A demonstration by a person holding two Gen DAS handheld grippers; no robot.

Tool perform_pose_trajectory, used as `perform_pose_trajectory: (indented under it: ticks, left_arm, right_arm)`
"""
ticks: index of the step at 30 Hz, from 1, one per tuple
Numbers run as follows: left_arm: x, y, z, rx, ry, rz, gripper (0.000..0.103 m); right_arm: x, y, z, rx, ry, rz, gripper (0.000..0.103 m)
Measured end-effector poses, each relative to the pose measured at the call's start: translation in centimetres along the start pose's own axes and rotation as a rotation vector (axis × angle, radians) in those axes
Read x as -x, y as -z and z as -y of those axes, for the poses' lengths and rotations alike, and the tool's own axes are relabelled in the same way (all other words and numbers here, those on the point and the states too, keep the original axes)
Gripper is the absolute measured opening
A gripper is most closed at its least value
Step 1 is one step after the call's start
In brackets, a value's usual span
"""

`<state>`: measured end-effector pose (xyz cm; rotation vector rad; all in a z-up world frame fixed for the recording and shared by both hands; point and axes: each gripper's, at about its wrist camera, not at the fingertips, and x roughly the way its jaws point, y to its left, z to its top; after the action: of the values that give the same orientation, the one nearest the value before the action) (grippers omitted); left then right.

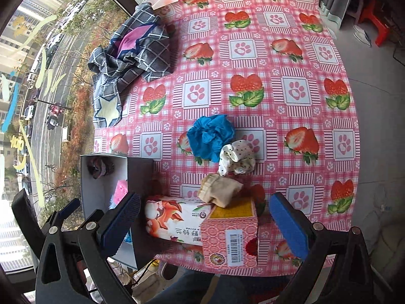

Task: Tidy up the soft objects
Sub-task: 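Withdraw both grippers from the box toward the remaining table items, then grasp the beige sock with the left gripper while the right grasps the polka-dot cloth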

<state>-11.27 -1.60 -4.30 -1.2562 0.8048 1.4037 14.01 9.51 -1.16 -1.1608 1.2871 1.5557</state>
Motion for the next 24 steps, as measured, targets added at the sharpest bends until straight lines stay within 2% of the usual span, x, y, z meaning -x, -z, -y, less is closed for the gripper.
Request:
perform_pose_trajectory:
  ticks: [5, 10, 20, 24]
  left_arm:
    - [-1.7, -1.1, 2.2, -0.027, -0.020, -0.037, 0.103]
    - [-3.1, -2.2, 3.7, -0.030, -0.045, -0.066, 0.103]
    - [-6.3, -3.9, 5.3, -0.003, -0.116, -0.132, 0.103]
    - [-7.7, -4.2, 6.1, -0.015, -0.131, -0.164, 0.103]
  right_arm:
    - [-3.8, -1.2, 3.8, -0.027, 0.026, -0.084, 0.103]
    - [-8.7, -2.6, 5.6, -0.007, 0.019, -0.183, 0.103]
    - [-18.0, -5.5, 4.7, 0.094, -0.038, -0.331, 0.103]
    - [-20.7, -5.4, 4.0, 0.183, 0.032, -0.379, 0.103]
